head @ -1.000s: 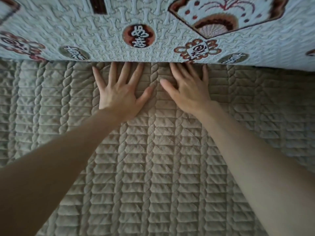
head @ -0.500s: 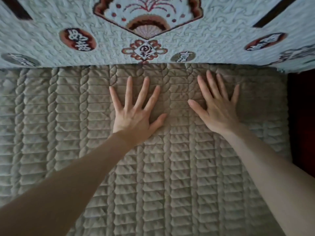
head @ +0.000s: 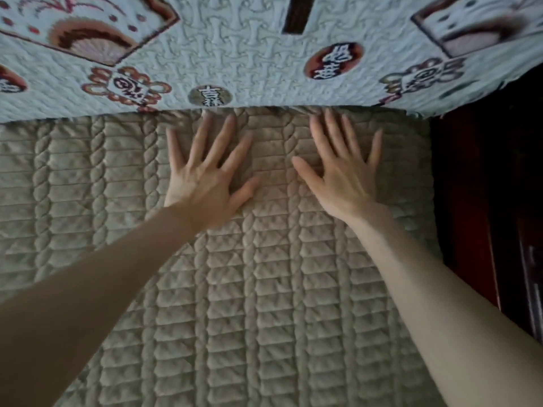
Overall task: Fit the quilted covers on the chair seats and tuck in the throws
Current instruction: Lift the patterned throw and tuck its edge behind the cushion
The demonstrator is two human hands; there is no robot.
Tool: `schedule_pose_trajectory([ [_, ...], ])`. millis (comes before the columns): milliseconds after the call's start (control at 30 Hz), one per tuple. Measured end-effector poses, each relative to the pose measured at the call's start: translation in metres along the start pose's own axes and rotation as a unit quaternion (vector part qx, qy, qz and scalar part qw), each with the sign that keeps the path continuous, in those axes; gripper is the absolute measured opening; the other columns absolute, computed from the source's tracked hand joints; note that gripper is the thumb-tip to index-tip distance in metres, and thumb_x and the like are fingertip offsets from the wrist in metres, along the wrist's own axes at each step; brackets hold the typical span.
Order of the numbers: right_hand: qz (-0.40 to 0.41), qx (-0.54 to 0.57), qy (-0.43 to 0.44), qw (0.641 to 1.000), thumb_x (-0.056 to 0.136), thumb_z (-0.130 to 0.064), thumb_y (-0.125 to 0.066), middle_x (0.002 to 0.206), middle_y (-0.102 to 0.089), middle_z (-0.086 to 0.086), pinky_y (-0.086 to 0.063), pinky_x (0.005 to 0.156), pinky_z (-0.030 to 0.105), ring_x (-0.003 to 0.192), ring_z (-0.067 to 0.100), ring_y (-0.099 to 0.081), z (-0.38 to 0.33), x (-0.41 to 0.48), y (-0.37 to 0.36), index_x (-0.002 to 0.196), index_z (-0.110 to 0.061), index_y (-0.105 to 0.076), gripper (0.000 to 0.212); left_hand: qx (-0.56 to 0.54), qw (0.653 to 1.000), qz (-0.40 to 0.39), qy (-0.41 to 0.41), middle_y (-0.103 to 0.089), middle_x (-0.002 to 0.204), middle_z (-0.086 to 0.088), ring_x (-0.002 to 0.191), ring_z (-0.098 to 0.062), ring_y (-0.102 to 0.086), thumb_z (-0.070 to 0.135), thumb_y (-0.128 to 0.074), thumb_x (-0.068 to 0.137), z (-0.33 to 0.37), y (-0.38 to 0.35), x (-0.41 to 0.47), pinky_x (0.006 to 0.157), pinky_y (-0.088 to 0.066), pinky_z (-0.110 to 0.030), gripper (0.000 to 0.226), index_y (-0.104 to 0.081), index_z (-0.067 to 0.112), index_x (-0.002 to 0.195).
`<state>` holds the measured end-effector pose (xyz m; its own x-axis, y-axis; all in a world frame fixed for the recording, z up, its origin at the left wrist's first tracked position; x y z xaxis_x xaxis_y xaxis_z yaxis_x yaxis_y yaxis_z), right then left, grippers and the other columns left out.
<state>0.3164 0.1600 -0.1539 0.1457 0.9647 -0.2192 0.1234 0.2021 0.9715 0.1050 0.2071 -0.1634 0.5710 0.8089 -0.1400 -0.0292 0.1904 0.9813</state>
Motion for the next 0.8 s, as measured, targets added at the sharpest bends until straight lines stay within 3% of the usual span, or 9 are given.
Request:
schedule_pose_trajectory([
  [233, -0.071, 0.039, 0.006, 0.997, 0.086, -0.077, -0.025, 0.161, 0.013, -0.013, 0.011, 0.115, 0.055, 0.147, 0.007, 0.012, 0.045, 0.023, -0.004, 0.153, -0.035, 0.008, 0.086, 0.032, 0.997, -0.035, 0.064, 0.005, 0.163, 0.006, 0.148, -0.031, 0.009, 0.078, -0.002, 0.084, 0.032, -0.011, 0.026, 0.109, 0.005, -0.071, 0.076, 0.008, 0.042, 0.151],
  [333, -0.072, 0.061, 0.016, 0.995, 0.086, -0.078, -0.029, 0.161, 0.015, -0.012, 0.014, 0.115, 0.055, 0.147, 0.007, 0.015, 0.047, 0.015, 0.005, 0.153, -0.033, 0.008, 0.089, 0.020, 0.997, -0.033, 0.071, 0.004, 0.163, 0.004, 0.148, -0.032, 0.008, 0.079, -0.002, 0.084, 0.033, -0.005, 0.021, 0.110, 0.004, -0.071, 0.078, 0.006, 0.040, 0.152],
  [500, -0.060, 0.089, -0.071, 0.992, 0.085, -0.077, -0.029, 0.162, 0.014, -0.006, 0.006, 0.118, 0.054, 0.148, 0.014, 0.015, 0.081, -0.007, 0.008, 0.154, -0.033, 0.006, 0.088, 0.009, 0.999, -0.032, -0.004, -0.004, 0.163, -0.004, 0.146, -0.043, 0.002, 0.077, -0.011, 0.085, 0.080, -0.006, 0.013, 0.108, 0.000, -0.074, 0.081, -0.008, 0.035, 0.154],
  [667, -0.088, 0.131, -0.064, 0.985, 0.081, -0.079, -0.037, 0.162, 0.013, -0.009, 0.010, 0.117, 0.050, 0.147, 0.008, 0.013, 0.094, 0.013, -0.004, 0.154, -0.032, 0.007, 0.097, 0.041, 0.997, -0.047, 0.049, 0.010, 0.162, 0.002, 0.145, -0.042, 0.014, 0.083, 0.001, 0.077, 0.095, -0.015, 0.026, 0.107, 0.006, -0.073, 0.085, 0.008, 0.041, 0.151],
  [800, -0.083, 0.164, -0.070, 0.980, 0.078, -0.082, -0.041, 0.162, 0.014, -0.010, 0.013, 0.117, 0.050, 0.147, 0.008, 0.014, 0.096, 0.012, -0.001, 0.154, -0.032, 0.007, 0.103, 0.023, 0.998, -0.032, 0.041, 0.000, 0.163, 0.000, 0.146, -0.042, 0.007, 0.080, -0.007, 0.081, 0.098, -0.009, 0.023, 0.107, 0.004, -0.074, 0.084, -0.005, 0.037, 0.153],
])
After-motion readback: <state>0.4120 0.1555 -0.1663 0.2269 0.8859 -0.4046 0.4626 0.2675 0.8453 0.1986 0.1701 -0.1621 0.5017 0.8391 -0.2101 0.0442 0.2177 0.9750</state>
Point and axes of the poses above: each hand's wrist, its own x-axis towards the middle knuckle, its own y-axis out of the back of the hand, z = x × y, the point moved 2 cm from there along x, towards the middle knuckle
